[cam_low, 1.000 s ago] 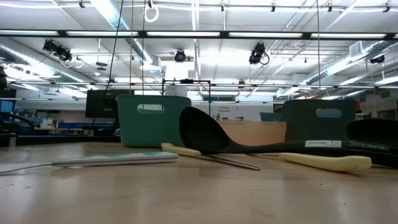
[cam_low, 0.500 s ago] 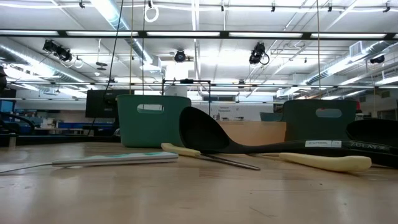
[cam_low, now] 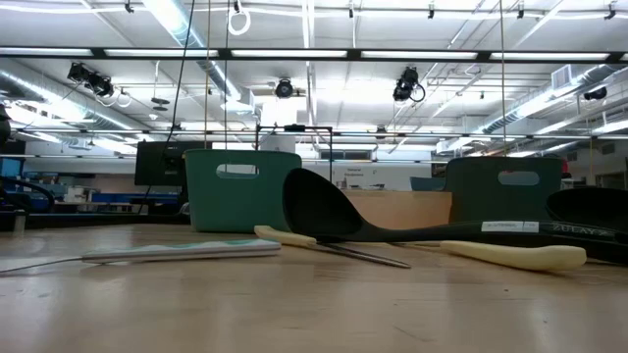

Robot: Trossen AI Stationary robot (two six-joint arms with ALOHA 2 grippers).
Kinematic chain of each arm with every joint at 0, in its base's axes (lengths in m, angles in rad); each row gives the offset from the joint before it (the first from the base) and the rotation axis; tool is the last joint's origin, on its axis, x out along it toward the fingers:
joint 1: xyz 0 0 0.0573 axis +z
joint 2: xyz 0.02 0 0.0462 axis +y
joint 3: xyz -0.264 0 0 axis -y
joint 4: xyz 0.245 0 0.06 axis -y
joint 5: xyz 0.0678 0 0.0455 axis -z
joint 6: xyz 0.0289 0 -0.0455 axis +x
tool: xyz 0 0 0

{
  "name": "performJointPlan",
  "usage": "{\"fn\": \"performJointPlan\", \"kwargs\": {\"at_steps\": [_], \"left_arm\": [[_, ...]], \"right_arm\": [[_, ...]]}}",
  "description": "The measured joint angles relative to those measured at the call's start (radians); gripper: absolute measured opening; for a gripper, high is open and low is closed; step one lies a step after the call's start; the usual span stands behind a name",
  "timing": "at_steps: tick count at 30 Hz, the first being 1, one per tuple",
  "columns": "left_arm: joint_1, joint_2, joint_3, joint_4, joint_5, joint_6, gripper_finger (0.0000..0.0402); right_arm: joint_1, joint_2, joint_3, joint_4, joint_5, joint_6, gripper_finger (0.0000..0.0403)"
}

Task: Pick & Place Kitchen Items
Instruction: Put the left black spatula into the blue bin

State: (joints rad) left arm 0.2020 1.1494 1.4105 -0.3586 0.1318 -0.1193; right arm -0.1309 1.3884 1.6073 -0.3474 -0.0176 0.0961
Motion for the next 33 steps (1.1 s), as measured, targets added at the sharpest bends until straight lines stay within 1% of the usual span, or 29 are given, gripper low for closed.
{"fn": "performJointPlan", "kwargs": {"at_steps": [5, 12, 27, 30, 33], "left_arm": [[0.001, -0.013, 0.000, 0.003, -0.019, 0.004, 0.0181], [0.001, -0.013, 0.000, 0.000, -0.020, 0.001, 0.0181], [0.001, -0.025, 0.001, -0.011, -0.042, 0.004, 0.0181], [0.001, -0.031, 0.000, -0.020, -0.055, 0.004, 0.0181], [0.001, -0.039, 0.000, -0.019, -0.068, 0.004, 0.0181]], "right_arm": [[-0.017, 0.000, 0.000, -0.069, -0.002, 0.002, 0.0121], [-0.034, 0.000, 0.000, -0.147, -0.001, 0.004, 0.0121], [-0.065, -0.001, 0.000, -0.229, 0.002, -0.049, 0.0121], [-0.066, -0.009, -0.029, -0.225, 0.008, -0.054, 0.0121], [-0.074, -0.030, -0.100, -0.195, 0.009, -0.049, 0.0121]]}}
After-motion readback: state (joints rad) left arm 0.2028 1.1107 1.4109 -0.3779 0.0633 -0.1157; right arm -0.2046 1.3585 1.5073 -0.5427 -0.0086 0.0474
